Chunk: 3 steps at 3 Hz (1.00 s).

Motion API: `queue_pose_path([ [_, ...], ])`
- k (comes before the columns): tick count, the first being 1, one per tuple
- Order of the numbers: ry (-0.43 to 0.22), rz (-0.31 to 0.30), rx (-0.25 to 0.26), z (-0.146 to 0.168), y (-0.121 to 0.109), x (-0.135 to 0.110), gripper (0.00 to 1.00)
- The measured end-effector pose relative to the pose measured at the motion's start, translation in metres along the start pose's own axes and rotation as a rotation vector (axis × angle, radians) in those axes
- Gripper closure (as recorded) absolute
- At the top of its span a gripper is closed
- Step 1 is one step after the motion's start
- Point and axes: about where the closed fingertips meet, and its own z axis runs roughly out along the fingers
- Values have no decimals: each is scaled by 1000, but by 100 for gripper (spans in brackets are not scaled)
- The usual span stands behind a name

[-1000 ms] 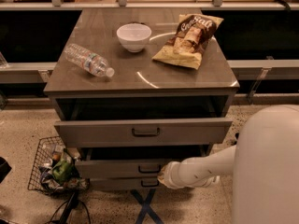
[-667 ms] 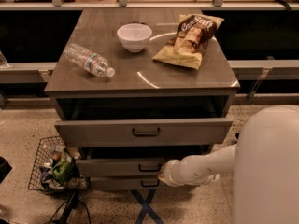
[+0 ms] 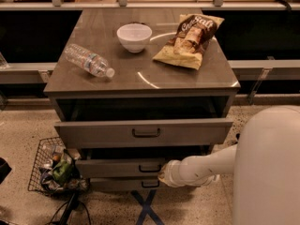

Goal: Close middle drawer

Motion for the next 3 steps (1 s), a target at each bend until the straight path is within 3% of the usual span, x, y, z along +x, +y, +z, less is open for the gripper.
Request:
queue_pose_path([
  [3, 0, 0, 0, 0, 0, 0, 100],
])
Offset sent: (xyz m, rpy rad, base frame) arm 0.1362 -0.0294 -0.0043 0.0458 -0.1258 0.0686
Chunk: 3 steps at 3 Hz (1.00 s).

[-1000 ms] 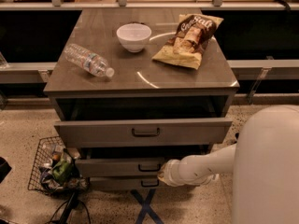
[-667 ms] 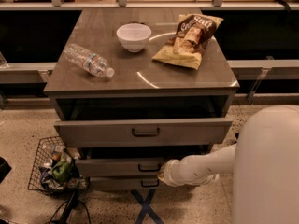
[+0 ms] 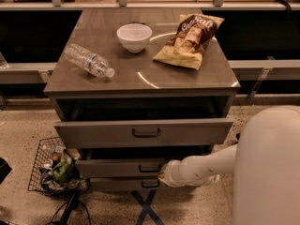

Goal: Close middle drawer

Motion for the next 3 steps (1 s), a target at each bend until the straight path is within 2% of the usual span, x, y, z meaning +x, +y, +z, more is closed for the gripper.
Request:
queue_pose_path([
  [3, 0, 0, 0, 0, 0, 0, 100],
])
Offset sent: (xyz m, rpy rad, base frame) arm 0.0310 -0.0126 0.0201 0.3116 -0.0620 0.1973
